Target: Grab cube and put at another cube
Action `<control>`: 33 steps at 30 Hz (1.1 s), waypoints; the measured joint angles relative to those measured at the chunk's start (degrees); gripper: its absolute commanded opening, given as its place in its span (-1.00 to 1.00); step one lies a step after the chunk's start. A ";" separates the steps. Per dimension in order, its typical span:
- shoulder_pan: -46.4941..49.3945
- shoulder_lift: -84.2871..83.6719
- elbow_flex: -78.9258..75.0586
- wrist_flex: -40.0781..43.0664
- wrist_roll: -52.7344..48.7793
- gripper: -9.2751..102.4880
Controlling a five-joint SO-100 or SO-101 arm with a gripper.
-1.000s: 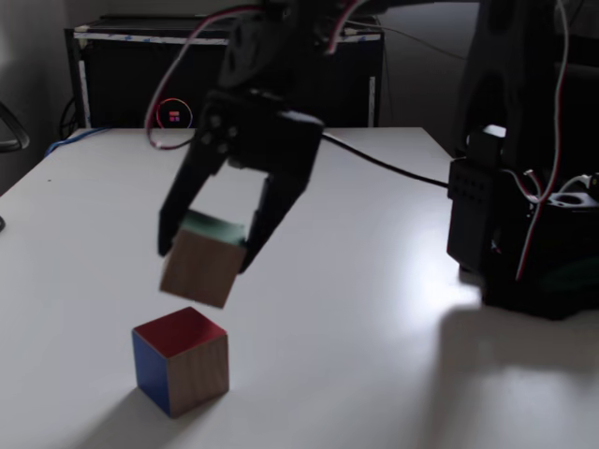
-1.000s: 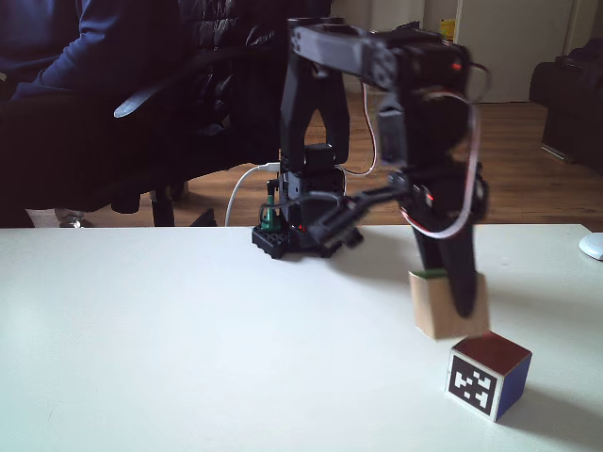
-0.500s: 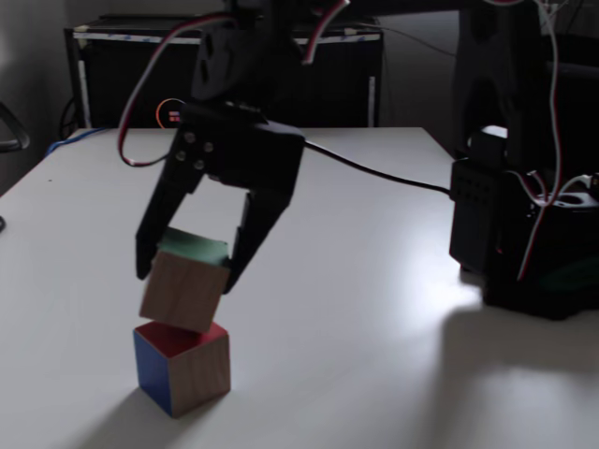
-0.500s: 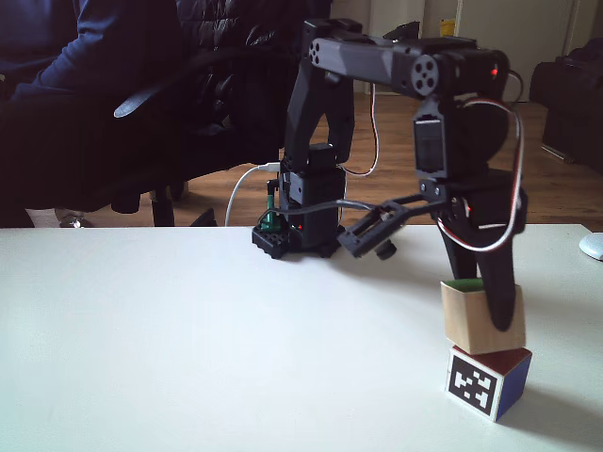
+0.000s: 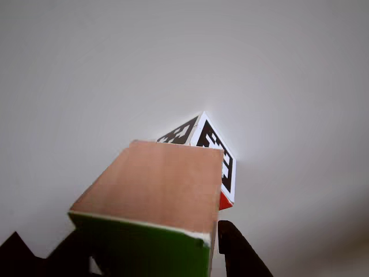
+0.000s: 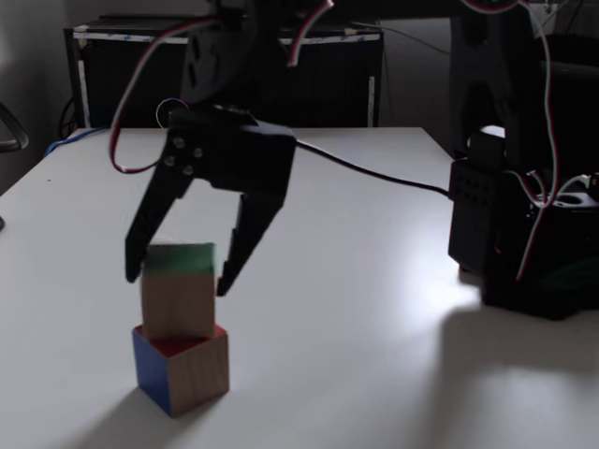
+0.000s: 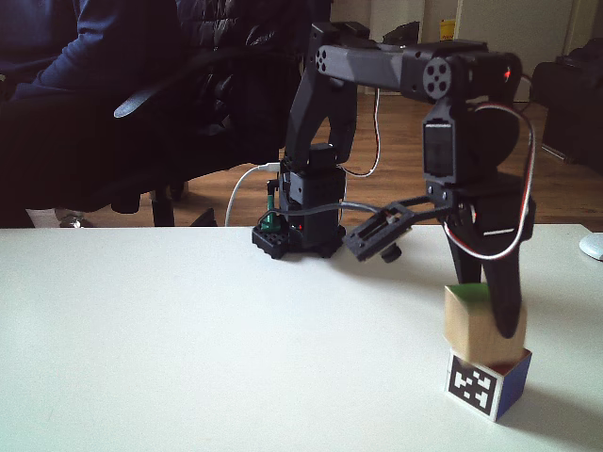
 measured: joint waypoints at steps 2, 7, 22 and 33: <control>-0.18 -0.44 -0.35 0.35 0.00 -0.06; -0.35 -0.53 -0.53 0.53 -0.18 0.03; -2.81 38.76 25.49 -0.79 -3.69 0.03; 31.20 91.67 79.28 -28.30 -20.04 -0.41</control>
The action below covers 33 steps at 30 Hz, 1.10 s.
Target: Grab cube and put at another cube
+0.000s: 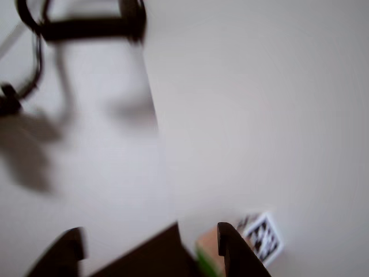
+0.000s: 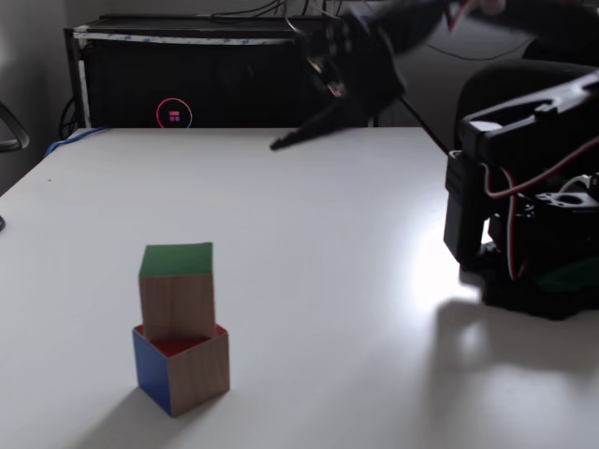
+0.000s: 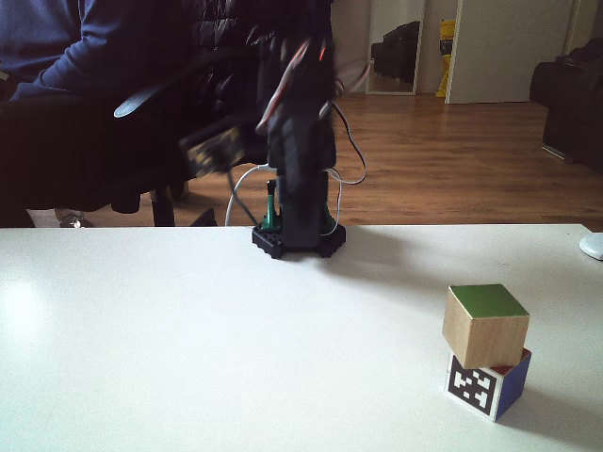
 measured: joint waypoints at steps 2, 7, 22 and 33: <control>0.97 5.80 6.15 -0.79 -2.11 -0.52; 1.05 21.01 16.52 2.20 -5.36 -0.83; 8.00 23.55 25.84 10.11 -7.03 -0.83; 8.17 23.64 24.79 19.69 -10.37 -0.83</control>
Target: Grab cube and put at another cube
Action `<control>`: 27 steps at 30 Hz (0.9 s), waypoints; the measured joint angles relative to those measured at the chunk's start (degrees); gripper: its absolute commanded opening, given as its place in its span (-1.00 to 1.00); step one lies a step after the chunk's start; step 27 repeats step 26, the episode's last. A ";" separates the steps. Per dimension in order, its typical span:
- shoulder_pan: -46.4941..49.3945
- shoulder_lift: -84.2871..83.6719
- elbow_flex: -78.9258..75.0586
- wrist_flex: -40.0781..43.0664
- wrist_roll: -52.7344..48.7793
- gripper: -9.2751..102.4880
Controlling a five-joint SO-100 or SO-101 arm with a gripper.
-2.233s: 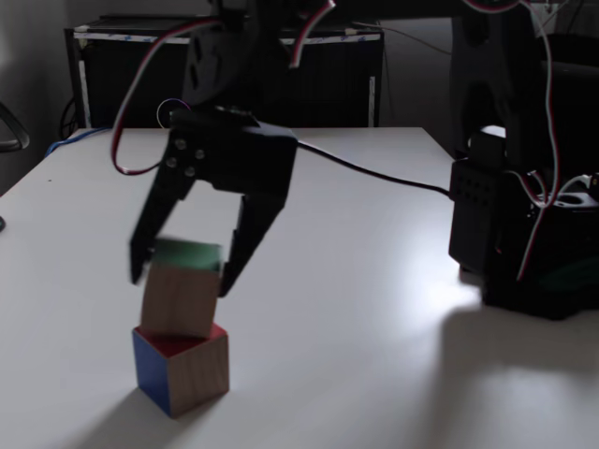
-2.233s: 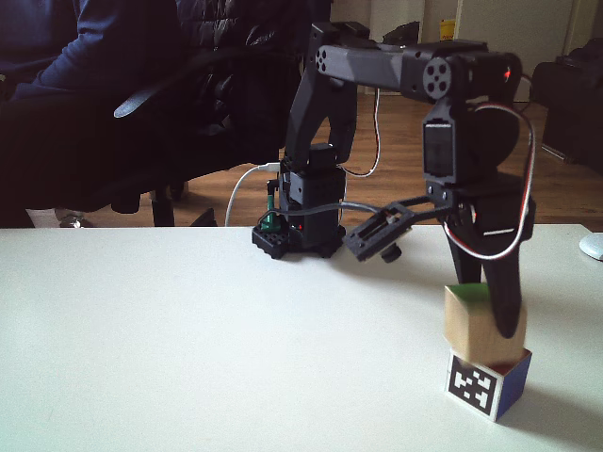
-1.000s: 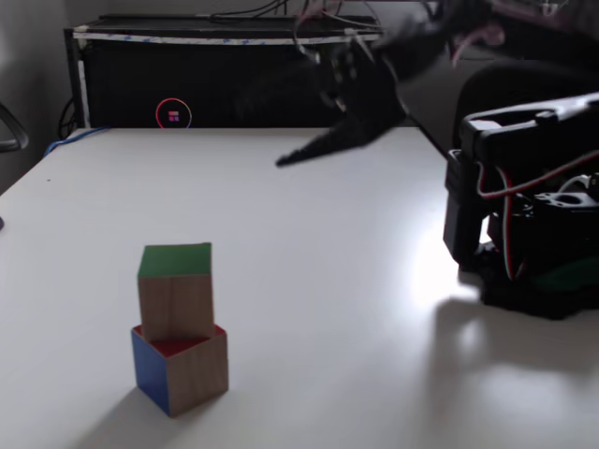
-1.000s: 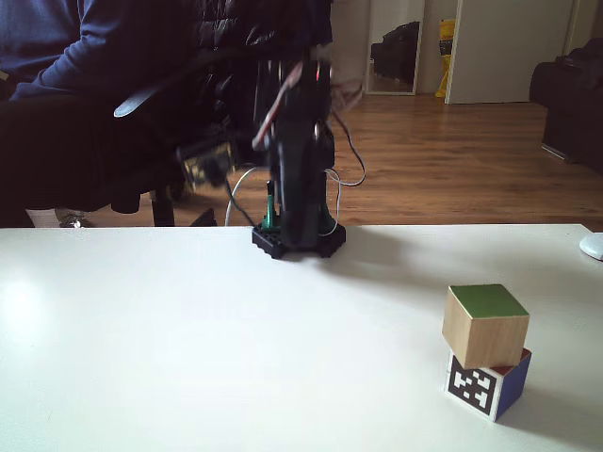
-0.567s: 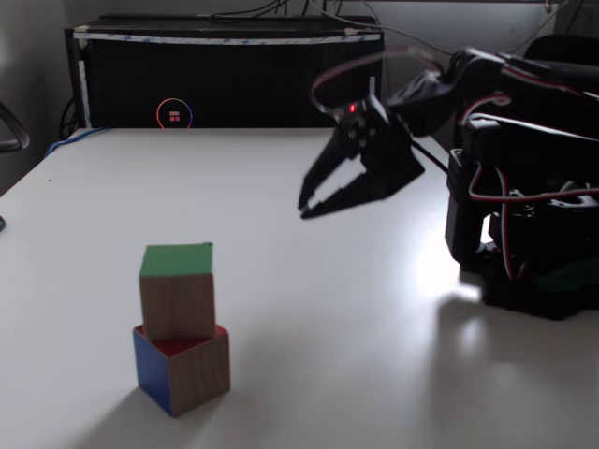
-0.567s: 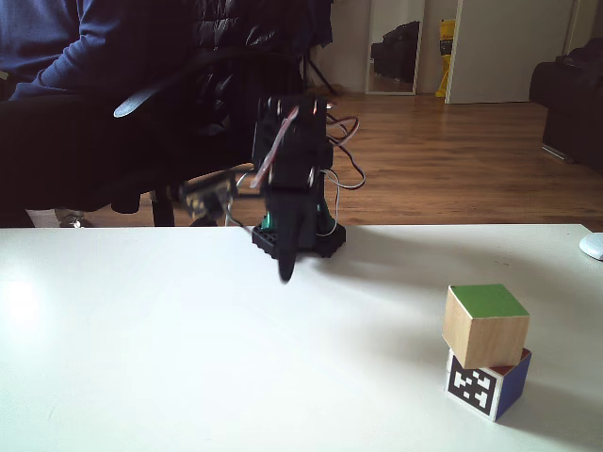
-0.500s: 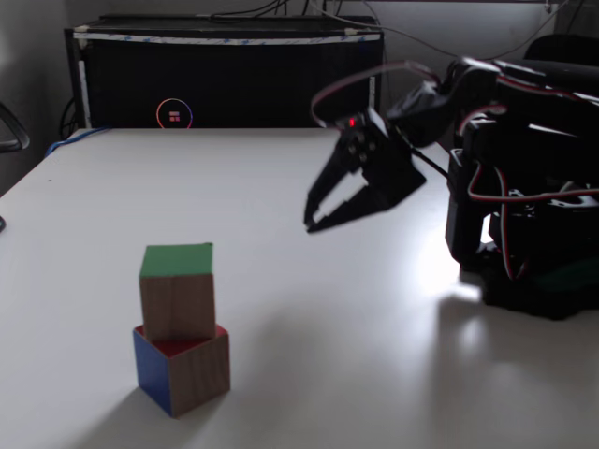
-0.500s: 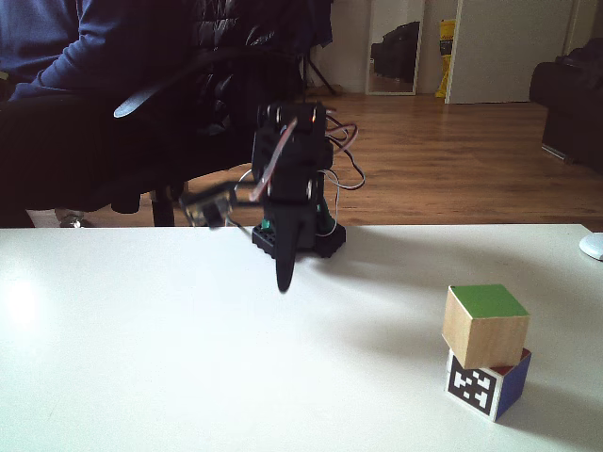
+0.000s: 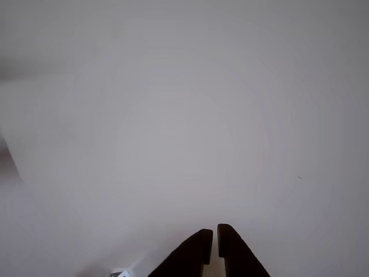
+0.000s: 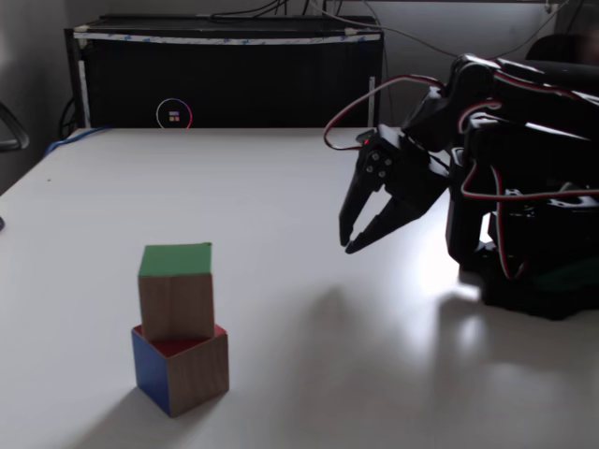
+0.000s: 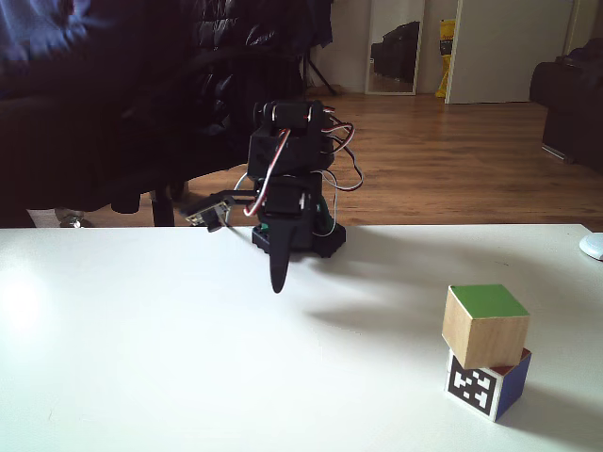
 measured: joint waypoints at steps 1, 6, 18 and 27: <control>-0.18 0.00 0.00 0.00 0.00 -0.83; -0.09 0.00 0.00 0.00 0.26 -0.83; 0.97 0.00 0.00 0.09 0.79 -0.83; 0.97 0.00 0.00 0.09 0.79 -0.83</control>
